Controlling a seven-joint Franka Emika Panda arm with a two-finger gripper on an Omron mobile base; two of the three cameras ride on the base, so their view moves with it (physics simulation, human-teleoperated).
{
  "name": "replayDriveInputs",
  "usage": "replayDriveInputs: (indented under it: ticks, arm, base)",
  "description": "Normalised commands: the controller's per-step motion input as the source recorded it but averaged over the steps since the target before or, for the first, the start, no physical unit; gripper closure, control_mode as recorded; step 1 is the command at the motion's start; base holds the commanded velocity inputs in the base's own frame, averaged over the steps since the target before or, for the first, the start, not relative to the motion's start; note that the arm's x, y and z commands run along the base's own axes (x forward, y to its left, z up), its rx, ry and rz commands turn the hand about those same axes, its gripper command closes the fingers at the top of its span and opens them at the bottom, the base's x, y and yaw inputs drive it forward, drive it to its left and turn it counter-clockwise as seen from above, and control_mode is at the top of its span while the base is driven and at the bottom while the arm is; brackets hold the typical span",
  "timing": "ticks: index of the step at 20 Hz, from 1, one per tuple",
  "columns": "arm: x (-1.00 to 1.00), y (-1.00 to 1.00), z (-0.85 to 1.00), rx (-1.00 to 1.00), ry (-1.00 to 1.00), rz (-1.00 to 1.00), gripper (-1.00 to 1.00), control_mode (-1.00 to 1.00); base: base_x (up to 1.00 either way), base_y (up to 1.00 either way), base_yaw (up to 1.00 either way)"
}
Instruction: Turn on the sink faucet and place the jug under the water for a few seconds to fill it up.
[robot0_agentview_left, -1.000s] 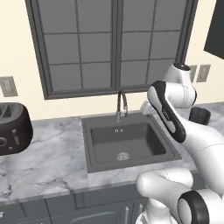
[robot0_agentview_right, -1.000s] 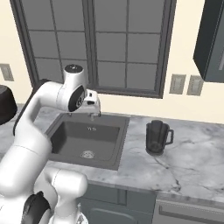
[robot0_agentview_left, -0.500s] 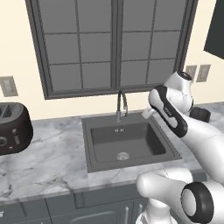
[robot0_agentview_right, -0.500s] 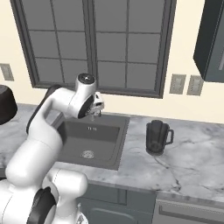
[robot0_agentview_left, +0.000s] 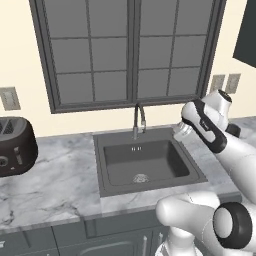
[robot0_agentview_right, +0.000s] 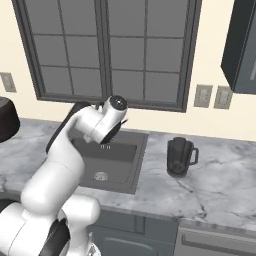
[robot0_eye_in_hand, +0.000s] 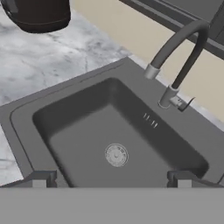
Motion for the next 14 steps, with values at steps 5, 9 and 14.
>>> replayDriveInputs:
  ticks: [5,9,14]
  arm:
    - [0.08,-0.26,-0.08,0.05,-0.09,0.21,-1.00,-1.00]
    - [0.17,-0.03,-0.14,0.02,-0.08,0.15,-1.00,-1.00]
    - [0.37,0.06,-0.09,0.00,-0.03,0.07,-1.00,-1.00]
  base:
    - [0.00,0.00,0.00]
    - [0.00,0.00,0.00]
    - [0.00,0.00,0.00]
